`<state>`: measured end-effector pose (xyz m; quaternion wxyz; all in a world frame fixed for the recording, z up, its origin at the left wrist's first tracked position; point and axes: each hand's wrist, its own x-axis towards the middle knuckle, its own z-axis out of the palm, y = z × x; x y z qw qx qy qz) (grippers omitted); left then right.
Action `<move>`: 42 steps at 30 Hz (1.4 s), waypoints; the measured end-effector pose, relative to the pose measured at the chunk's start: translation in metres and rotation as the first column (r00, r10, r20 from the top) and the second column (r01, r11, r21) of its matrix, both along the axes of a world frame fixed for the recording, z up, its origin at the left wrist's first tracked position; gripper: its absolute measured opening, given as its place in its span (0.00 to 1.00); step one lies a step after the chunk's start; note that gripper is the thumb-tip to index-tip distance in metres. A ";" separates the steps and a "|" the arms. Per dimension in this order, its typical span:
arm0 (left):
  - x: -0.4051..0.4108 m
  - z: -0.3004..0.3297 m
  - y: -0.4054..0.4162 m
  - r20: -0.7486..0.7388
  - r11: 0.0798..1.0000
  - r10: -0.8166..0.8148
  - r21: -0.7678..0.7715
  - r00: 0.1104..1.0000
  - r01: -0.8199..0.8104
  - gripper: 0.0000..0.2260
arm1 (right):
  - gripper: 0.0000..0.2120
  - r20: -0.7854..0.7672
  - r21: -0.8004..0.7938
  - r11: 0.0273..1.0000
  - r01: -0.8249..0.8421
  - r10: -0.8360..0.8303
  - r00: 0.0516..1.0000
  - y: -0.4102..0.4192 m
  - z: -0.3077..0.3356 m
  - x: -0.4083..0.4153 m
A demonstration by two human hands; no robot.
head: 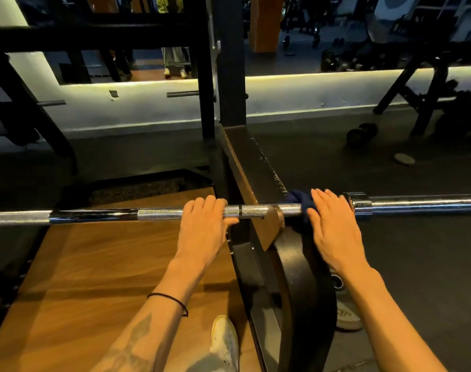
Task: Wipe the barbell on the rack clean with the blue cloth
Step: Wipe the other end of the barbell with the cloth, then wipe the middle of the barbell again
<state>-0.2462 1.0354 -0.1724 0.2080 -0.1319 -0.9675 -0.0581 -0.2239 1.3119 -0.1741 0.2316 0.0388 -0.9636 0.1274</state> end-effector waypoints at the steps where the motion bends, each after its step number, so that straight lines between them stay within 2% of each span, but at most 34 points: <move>1: 0.000 0.000 0.000 -0.002 1.000 -0.003 0.001 1.000 0.003 0.25 | 0.28 -0.013 -0.017 0.999 0.040 -0.041 0.999 -0.002 -0.004 0.002; 2: 0.000 -0.001 0.000 0.001 1.000 -0.003 0.004 1.000 0.003 0.26 | 0.27 -0.028 -0.019 0.999 0.034 -0.034 0.999 -0.010 -0.009 0.004; 4: 0.000 -0.001 0.000 0.020 1.000 0.014 0.016 1.000 -0.015 0.27 | 0.24 -0.057 0.004 0.994 -0.111 0.111 0.992 -0.035 -0.018 0.004; 7: 0.000 0.002 0.001 0.065 1.000 0.021 0.001 0.998 -0.021 0.28 | 0.28 -0.035 0.086 0.951 -0.296 0.300 0.953 -0.047 -0.025 0.003; 10: 0.001 0.010 -0.008 0.106 0.998 -0.059 -0.018 0.993 0.061 0.28 | 0.25 -0.063 0.192 0.952 -0.239 0.255 0.965 -0.031 -0.020 0.002; 13: -0.004 0.022 -0.025 0.142 0.994 -0.092 -0.046 0.986 0.100 0.30 | 0.25 -0.074 0.124 0.987 -0.100 0.110 0.991 -0.010 -0.013 0.001; 16: -0.011 0.027 -0.062 0.163 0.999 0.006 0.035 0.987 -0.012 0.31 | 0.26 -0.059 0.112 0.990 -0.081 0.088 0.994 -0.003 -0.011 -0.002; 21: -0.019 0.022 -0.134 0.082 0.993 0.114 -0.025 0.990 -0.112 0.38 | 0.25 -0.081 0.069 0.995 -0.069 0.074 0.994 -0.009 -0.011 -0.002; 23: -0.018 0.016 -0.142 0.057 0.988 0.132 -0.082 0.990 -0.127 0.36 | 0.25 -0.095 0.055 0.997 -0.057 0.062 0.994 -0.013 -0.013 -0.002; 27: -0.013 0.009 -0.137 0.018 0.995 0.101 -0.028 0.995 -0.100 0.30 | 0.19 -0.137 -0.046 0.999 -0.017 0.011 0.991 -0.021 -0.012 -0.004; 29: -0.012 0.007 -0.135 0.010 0.997 0.083 -0.003 0.996 -0.083 0.28 | 0.12 -0.130 -0.188 0.982 -0.026 0.001 0.992 -0.020 -0.003 -0.005; 32: -0.010 0.003 -0.137 0.010 0.996 0.086 0.011 0.996 -0.086 0.27 | 0.08 -0.057 -0.463 0.886 0.002 -0.033 0.998 -0.026 0.026 0.000; 34: -0.009 0.003 -0.136 0.004 0.995 0.093 0.024 0.996 -0.093 0.27 | 0.08 -0.088 -0.578 0.815 -0.037 -0.017 0.996 -0.035 0.053 0.006; 40: -0.008 0.001 -0.136 0.021 0.993 0.104 0.053 0.994 -0.105 0.27 | 0.15 -0.371 -0.559 0.796 -0.231 0.009 0.929 -0.083 0.134 0.016; 42: -0.007 0.002 -0.136 0.024 0.993 0.102 0.061 0.995 -0.103 0.27 | 0.17 -0.409 -0.590 0.767 -0.253 -0.013 0.912 -0.104 0.154 0.011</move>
